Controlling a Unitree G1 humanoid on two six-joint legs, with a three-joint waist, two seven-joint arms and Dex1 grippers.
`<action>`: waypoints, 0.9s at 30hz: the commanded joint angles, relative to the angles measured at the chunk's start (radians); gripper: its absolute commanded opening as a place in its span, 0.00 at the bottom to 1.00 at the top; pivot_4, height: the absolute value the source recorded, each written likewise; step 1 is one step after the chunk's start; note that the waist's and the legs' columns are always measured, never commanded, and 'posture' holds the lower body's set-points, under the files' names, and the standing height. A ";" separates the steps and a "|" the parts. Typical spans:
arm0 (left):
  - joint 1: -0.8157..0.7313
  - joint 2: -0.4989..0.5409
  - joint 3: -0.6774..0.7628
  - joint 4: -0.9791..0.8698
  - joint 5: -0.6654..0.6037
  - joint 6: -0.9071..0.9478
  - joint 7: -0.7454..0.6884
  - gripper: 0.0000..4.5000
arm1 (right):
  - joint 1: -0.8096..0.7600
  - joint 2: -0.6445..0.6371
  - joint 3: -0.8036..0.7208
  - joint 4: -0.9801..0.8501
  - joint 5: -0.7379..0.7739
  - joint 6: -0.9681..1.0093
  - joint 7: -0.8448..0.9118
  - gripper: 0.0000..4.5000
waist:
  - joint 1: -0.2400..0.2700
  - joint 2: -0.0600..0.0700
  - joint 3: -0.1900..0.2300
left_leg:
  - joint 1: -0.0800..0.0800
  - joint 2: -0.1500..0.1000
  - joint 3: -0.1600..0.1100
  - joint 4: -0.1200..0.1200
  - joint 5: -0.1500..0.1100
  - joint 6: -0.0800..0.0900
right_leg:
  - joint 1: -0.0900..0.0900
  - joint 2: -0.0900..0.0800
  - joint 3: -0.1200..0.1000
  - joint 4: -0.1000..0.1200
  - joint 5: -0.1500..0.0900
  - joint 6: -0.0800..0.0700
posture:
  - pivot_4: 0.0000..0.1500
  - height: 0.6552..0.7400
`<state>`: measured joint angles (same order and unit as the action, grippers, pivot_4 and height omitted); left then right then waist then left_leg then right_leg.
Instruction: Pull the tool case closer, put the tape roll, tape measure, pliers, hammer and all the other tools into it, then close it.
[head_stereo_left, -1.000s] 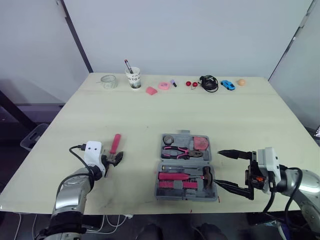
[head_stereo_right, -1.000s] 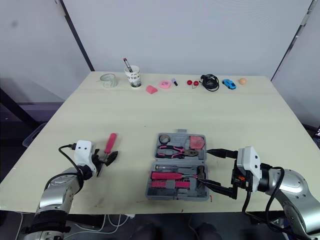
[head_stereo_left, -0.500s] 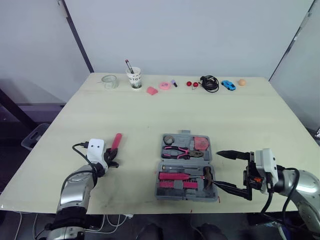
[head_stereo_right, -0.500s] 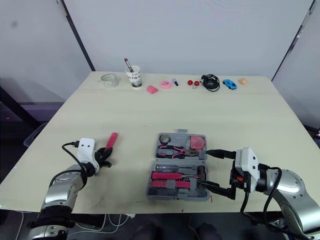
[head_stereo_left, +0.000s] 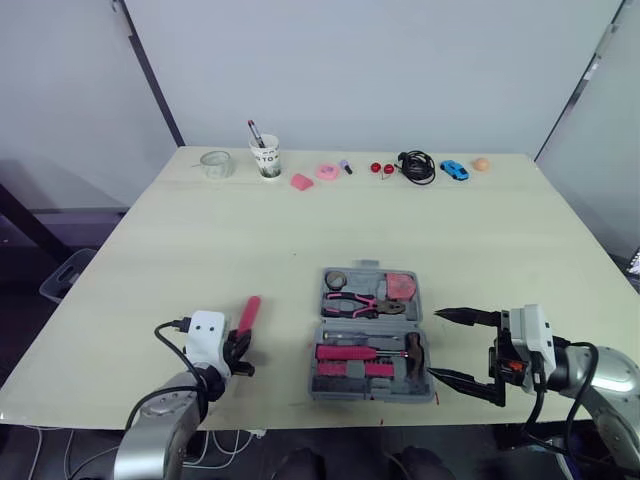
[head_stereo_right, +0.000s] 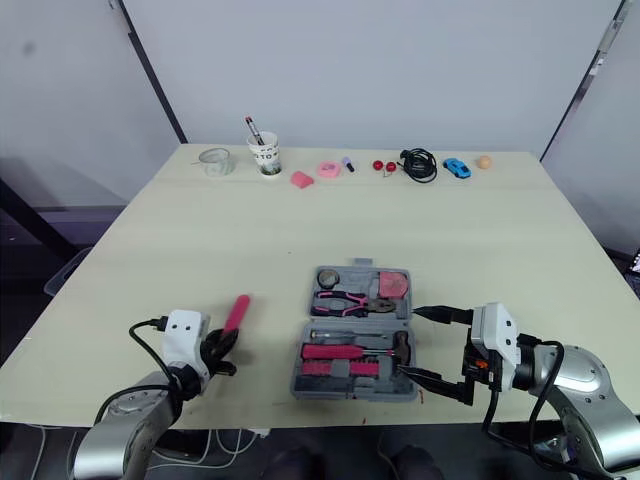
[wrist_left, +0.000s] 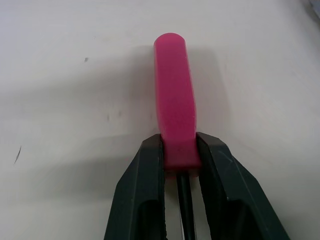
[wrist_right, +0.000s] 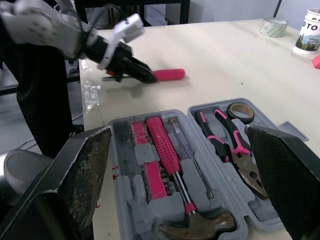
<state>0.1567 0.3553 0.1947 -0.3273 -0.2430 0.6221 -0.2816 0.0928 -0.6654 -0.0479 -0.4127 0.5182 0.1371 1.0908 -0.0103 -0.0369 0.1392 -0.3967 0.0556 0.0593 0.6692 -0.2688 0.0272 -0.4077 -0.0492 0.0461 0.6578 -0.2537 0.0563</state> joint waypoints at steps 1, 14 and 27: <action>0.033 -0.034 -0.019 -0.133 -0.015 0.045 0.032 0.10 | -0.018 0.000 -0.007 -0.003 0.007 -0.024 0.011 1.00 | 0.001 0.000 0.000 | 0.000 0.000 0.000 0.000 0.000 0.000 | 0.000 0.000 0.000 0.000 0.000 -0.001 | 1.00 1.00; 0.064 -0.132 -0.075 -0.170 0.020 0.064 0.129 0.36 | -0.045 0.000 0.007 0.014 -0.004 -0.027 0.018 1.00 | 0.000 0.000 0.000 | 0.000 -0.001 -0.001 0.000 0.000 0.000 | 0.000 0.001 0.000 0.000 -0.001 -0.001 | 1.00 1.00; 0.073 -0.078 -0.069 -0.188 0.029 -0.021 0.074 0.99 | -0.046 0.005 0.011 0.005 -0.009 -0.025 -0.002 1.00 | 0.000 0.000 0.000 | 0.000 -0.001 -0.002 0.000 0.000 0.000 | 0.001 0.001 0.000 -0.001 -0.001 -0.002 | 1.00 1.00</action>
<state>0.2338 0.2606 0.1167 -0.4627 -0.2177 0.6339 -0.1876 0.0512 -0.6633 -0.0261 -0.3822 0.5054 0.1271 1.0944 -0.0100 -0.0369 0.1392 -0.3968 0.0544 0.0574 0.6694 -0.2688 0.0272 -0.4069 -0.0486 0.0461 0.6572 -0.2552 0.0538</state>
